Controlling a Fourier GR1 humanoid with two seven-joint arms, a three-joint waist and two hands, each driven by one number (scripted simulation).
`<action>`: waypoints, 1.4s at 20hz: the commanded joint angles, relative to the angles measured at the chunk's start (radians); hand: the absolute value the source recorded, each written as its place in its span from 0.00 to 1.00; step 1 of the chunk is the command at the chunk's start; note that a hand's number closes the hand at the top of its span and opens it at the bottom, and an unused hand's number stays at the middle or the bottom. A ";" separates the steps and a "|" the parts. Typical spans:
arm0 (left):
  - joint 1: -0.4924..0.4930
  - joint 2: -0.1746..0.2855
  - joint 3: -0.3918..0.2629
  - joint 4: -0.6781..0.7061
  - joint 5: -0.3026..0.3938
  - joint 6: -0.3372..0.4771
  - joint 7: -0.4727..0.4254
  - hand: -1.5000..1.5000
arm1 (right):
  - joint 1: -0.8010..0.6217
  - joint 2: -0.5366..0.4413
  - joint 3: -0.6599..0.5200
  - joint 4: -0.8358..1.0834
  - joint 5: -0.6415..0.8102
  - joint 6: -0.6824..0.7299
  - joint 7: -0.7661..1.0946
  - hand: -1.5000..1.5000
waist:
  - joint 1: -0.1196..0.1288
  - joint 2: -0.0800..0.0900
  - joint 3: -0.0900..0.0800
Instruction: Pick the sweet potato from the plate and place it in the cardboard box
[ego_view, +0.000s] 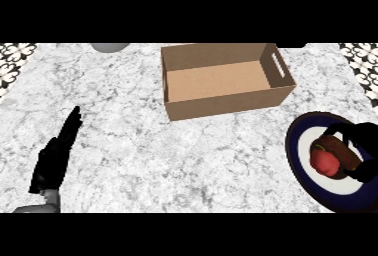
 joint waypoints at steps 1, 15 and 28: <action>-0.057 -0.027 -0.053 -0.030 -0.024 -0.002 0.061 0.50 | -0.165 0.007 0.040 0.100 0.039 -0.026 -0.106 1.00 | 0.047 0.014 0.006; -0.112 -0.029 -0.087 -0.007 -0.025 -0.039 0.024 0.50 | -0.584 -0.084 0.018 0.288 0.015 -0.009 -0.468 1.00 | 0.158 0.059 0.009; -0.092 -0.038 -0.084 -0.002 -0.030 -0.024 0.028 0.50 | -0.784 -0.007 -0.038 0.436 -0.238 0.334 -0.711 1.00 | 0.131 0.040 0.005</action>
